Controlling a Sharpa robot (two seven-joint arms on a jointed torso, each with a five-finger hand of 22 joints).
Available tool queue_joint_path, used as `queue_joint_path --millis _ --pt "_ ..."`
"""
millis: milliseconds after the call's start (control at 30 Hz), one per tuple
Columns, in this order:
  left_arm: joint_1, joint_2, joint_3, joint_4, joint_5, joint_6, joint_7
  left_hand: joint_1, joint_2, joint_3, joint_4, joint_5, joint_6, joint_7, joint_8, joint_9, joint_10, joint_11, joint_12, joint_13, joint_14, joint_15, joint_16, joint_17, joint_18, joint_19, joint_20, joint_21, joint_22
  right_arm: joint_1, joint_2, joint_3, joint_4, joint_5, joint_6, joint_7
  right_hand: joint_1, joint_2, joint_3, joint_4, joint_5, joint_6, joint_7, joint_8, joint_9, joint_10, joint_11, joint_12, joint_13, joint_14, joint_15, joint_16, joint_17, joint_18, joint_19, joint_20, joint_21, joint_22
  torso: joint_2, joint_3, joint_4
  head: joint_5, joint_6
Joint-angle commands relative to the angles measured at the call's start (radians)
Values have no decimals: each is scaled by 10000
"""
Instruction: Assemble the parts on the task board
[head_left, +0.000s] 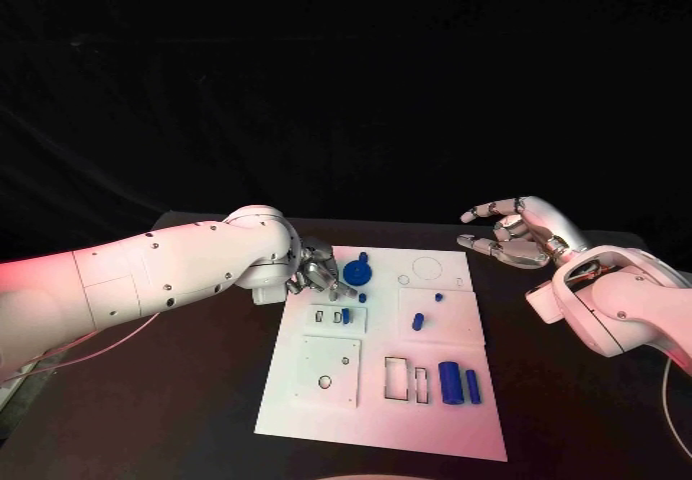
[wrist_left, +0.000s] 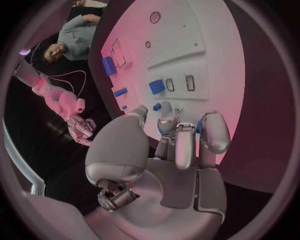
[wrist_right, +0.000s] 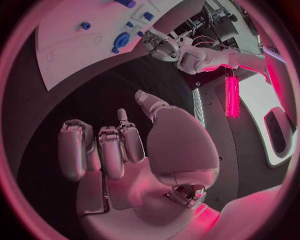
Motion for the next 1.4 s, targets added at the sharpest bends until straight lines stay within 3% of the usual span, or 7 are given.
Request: queue_joint_path --millis 33,400,567,733,1233,1400 --pt "33 110 -24 -56 -292 817 -252 -97 27 -91 -6 -58 -80 -10 23 36 -56 21 -34 -2 626 -41 26 1154 -203 28 5 61 33 -2 10 2 -15 -27 203 -192 85 -3 -3 60 84 84 3 44 -18 -55 -23 -49 969 909 23 -43 2074 132 -62 -16 -55 1254 0 -4 14 -2 -17" --pt "44 449 -99 -285 -291 1206 -342 -380 167 -318 -10 -140 -225 30 66 307 -331 62 -225 -248 565 -4 -65 1014 -188 -53 37 34 -26 -19 39 1 -56 -106 244 -309 75 -15 -12 69 125 92 0 49 -19 -83 -25 -78 938 899 20 -56 2032 149 -103 -19 -115 1209 7 -19 8 24 -75" --pt "43 527 -115 -301 -287 1395 -367 -352 233 -396 -14 -121 -394 92 -14 403 -660 117 -552 -642 515 43 -132 911 -160 -170 72 -33 -169 -26 45 1 -73 -112 238 -320 64 -18 -19 80 147 86 1 46 -23 -100 -24 -94 921 892 19 -65 2004 158 -128 -21 -152 1181 21 -23 -1 29 -89" --pt "43 552 -121 -308 -286 1502 -383 -336 255 -401 -15 -107 -417 101 -28 420 -701 127 -589 -684 508 52 -140 899 -158 -180 79 -38 -176 -33 46 -1 -82 -114 238 -337 57 -19 -22 88 156 81 2 43 -26 -113 -25 -106 908 887 19 -72 1984 163 -140 -22 -171 1168 15 -5 -13 24 -101" --pt "38 684 -138 -392 -199 1502 -386 -184 349 -386 -22 -35 -472 124 -69 490 -766 150 -633 -735 495 78 -149 888 -156 -200 108 -42 -174 -60 93 -2 -111 -113 244 -366 27 -5 -31 123 174 75 3 41 -32 -118 -24 -112 902 883 18 -77 1970 166 -147 -24 -184 1160 35 -29 11 -34 -199" --pt "35 715 -156 -434 -151 1488 -385 159 499 -260 -30 20 -511 137 -137 580 -830 163 -687 -810 483 93 -159 873 -150 -225 135 -46 -178 -72 114 -2 -127 -113 258 -375 17 6 -32 139 176 75 3 41 -34 -111 -24 -105 910 882 17 -78 1967 165 -146 -25 -185 1160 27 -25 5 -38 -225"
